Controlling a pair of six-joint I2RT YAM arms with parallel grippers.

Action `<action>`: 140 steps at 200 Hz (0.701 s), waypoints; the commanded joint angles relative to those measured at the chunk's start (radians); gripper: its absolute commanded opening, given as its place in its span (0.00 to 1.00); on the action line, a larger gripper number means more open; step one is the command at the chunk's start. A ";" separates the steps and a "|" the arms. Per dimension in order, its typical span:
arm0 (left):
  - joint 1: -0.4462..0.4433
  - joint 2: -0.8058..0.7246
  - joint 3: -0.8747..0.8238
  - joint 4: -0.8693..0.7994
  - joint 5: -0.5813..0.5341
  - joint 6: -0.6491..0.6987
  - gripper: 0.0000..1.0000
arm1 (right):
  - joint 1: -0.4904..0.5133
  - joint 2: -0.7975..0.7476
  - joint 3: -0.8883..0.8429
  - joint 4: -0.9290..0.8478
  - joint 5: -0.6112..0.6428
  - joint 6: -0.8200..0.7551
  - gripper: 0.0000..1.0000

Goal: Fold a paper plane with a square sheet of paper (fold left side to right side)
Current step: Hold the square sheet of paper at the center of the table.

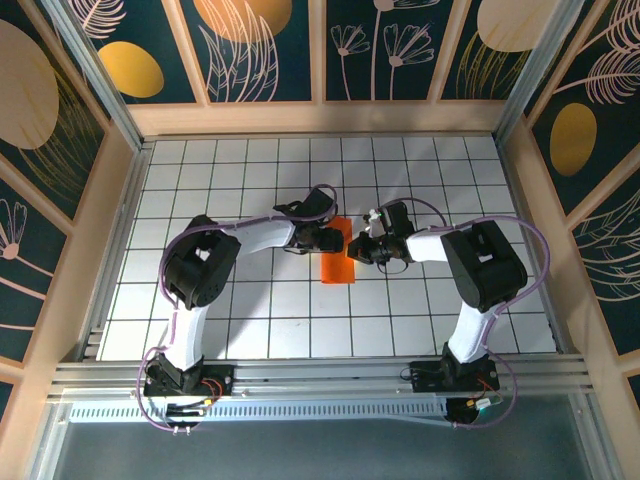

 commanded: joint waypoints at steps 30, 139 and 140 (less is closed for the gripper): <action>0.049 -0.139 -0.098 0.068 -0.112 0.004 0.69 | 0.007 0.054 -0.011 -0.129 0.139 -0.050 0.00; 0.055 -0.216 -0.312 0.545 0.399 -0.070 0.22 | 0.006 0.058 -0.015 -0.138 0.153 -0.060 0.00; 0.055 -0.215 -0.313 0.544 0.401 -0.070 0.22 | 0.005 0.059 -0.015 -0.138 0.154 -0.060 0.00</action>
